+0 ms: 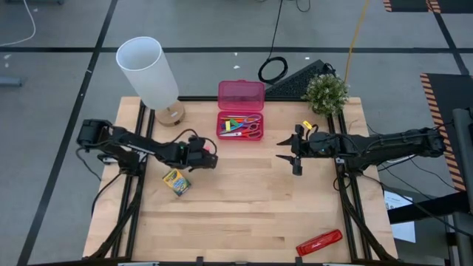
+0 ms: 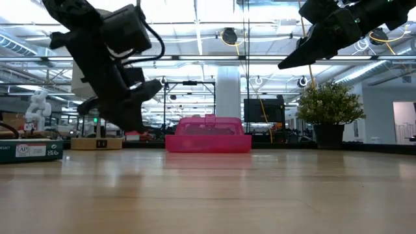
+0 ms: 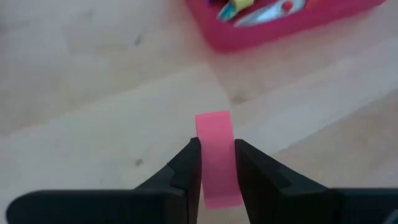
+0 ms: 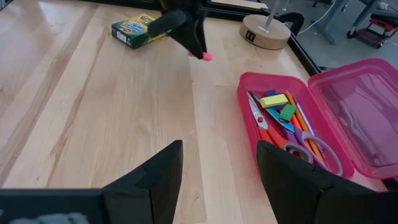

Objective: Pack school essentials
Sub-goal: Put the pink eraser into the red supply box

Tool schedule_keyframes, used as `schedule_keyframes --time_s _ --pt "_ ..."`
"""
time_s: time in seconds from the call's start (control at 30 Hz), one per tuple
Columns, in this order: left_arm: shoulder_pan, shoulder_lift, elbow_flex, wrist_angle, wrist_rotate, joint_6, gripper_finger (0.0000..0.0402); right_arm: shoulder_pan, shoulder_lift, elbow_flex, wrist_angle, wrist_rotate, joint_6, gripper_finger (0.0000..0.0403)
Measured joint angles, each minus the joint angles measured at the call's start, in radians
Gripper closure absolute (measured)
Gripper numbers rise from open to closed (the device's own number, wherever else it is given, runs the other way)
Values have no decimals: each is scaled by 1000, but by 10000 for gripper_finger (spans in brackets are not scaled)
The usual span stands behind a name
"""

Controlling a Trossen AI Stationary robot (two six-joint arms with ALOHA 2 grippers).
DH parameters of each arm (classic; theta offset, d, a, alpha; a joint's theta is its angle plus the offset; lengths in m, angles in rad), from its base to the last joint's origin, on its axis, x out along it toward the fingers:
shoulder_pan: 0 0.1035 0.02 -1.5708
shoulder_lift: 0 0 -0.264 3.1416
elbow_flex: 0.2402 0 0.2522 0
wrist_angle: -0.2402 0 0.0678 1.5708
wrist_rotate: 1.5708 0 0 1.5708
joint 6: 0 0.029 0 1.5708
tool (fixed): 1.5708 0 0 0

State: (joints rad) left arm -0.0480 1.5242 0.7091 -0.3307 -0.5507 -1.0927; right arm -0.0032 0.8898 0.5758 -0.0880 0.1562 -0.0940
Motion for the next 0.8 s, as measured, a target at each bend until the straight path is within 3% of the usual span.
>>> schedule_keyframes --time_s 0.3,0.8 --pt "46 -73 1 75 8 182 309 0 0 0 0 0 2 206" --pt "194 -85 65 183 116 568 309 0 0 0 1 0 -4 206"
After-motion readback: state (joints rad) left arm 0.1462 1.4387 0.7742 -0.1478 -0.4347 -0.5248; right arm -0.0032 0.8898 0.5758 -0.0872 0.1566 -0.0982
